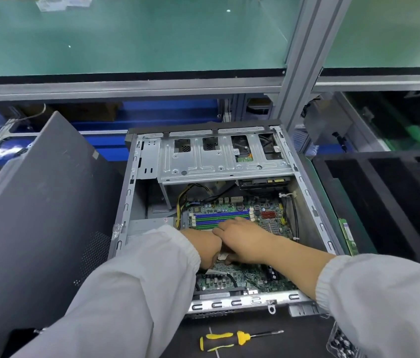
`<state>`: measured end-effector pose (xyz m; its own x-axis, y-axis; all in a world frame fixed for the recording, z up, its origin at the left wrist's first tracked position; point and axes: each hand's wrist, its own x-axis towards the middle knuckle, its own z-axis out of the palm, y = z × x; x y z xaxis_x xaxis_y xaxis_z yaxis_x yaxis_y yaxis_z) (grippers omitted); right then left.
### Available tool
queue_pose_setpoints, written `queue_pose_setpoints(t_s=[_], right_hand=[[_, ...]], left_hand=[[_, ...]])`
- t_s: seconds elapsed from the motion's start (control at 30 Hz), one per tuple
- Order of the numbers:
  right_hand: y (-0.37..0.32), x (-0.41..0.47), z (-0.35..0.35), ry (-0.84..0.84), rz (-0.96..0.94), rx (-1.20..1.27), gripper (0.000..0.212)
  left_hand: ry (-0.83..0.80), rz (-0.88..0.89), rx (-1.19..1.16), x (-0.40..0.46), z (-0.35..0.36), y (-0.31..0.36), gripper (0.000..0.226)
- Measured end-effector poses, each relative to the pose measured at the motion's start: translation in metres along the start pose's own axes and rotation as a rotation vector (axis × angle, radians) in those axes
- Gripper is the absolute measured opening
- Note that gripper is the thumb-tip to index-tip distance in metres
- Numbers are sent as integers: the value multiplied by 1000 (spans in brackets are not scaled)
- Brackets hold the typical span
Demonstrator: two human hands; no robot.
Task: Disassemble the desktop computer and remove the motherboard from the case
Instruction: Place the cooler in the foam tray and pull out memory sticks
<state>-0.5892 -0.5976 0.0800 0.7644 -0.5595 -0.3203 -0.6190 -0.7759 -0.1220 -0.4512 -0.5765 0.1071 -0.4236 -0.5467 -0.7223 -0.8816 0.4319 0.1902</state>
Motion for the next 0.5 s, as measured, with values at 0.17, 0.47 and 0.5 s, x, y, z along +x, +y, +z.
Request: queue_pose_setpoints(t_s=[0.17, 0.47, 0.5], right_hand=[[0, 0, 2, 2, 72, 121, 39], [2, 3, 4, -31, 100, 97, 56], [3, 4, 4, -38, 109, 117, 56]], left_hand=[[28, -38, -31, -2, 1, 2, 23], [34, -57, -20, -7, -2, 8, 12], [32, -55, -22, -7, -2, 8, 13]])
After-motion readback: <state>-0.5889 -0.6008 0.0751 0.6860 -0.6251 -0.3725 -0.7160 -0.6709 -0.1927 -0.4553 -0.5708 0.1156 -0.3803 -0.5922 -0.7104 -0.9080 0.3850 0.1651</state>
